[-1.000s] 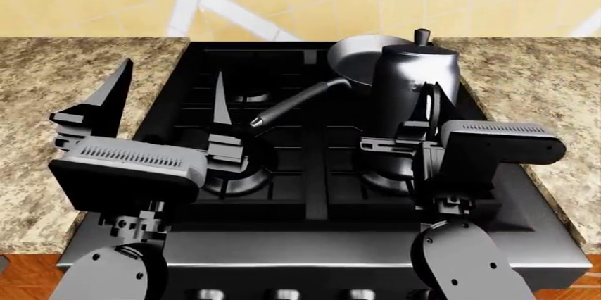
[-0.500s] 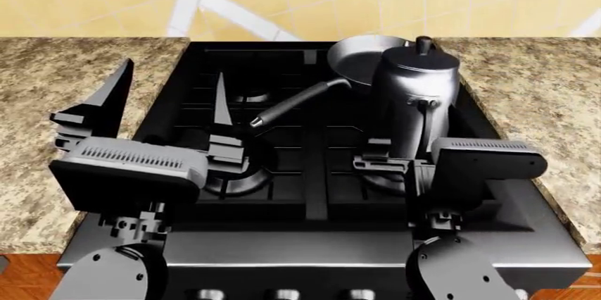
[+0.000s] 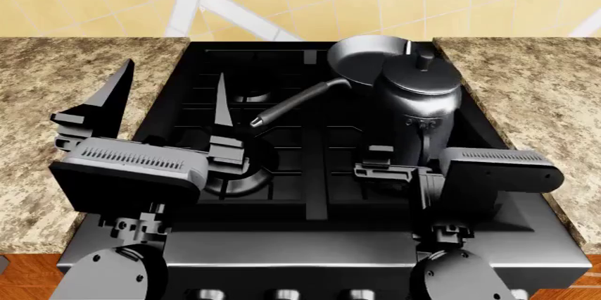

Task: Pick the kettle from the counter and place it on a stove burner. Then turn the burner on.

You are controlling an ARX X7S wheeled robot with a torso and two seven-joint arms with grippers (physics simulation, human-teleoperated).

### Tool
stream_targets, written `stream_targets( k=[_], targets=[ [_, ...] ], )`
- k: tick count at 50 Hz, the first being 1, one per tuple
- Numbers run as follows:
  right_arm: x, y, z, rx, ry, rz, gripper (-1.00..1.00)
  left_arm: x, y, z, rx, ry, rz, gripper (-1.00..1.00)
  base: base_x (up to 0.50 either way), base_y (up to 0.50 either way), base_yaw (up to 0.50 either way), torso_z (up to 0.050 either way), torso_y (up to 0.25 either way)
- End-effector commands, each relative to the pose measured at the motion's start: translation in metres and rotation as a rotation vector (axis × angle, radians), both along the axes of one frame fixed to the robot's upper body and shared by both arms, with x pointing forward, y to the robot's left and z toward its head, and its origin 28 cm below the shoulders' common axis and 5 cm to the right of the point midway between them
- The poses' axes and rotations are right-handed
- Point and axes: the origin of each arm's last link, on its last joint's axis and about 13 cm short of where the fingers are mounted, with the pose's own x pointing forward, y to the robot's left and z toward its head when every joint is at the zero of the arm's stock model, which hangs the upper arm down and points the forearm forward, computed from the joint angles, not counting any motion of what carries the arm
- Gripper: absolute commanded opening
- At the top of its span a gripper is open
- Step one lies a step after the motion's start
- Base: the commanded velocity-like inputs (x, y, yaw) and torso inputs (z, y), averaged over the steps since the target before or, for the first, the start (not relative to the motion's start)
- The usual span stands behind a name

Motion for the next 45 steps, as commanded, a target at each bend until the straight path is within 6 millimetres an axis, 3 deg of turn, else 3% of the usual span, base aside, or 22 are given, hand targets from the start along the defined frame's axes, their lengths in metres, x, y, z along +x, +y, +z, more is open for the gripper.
stream_targets(
  k=[1, 21, 35, 45],
  targets=[
    [-0.008, 0.001, 0.004, 0.004, -0.018, 0.012, 1.00, 0.000, 0.000, 0.000, 0.000, 0.001, -0.001, 1.00, 0.00, 0.00, 0.00, 0.000, 0.000],
    [-0.024, 0.005, 0.014, 0.009, -0.063, 0.038, 1.00, -0.001, 0.000, 0.000, 0.001, -0.002, 0.000, 1.00, 0.00, 0.00, 0.00, 0.000, 0.000],
    [-0.039, -0.006, 0.018, -0.010, -0.057, 0.054, 1.00, -0.003, 0.001, 0.004, -0.008, -0.018, 0.009, 1.00, 0.00, 0.00, 0.00, 0.000, 0.000],
    [-0.041, -0.009, 0.017, -0.010, -0.022, 0.062, 1.00, -0.006, 0.002, 0.007, -0.021, -0.033, 0.009, 1.00, -0.50, 0.00, 0.00, 0.000, 0.000]
  ],
)
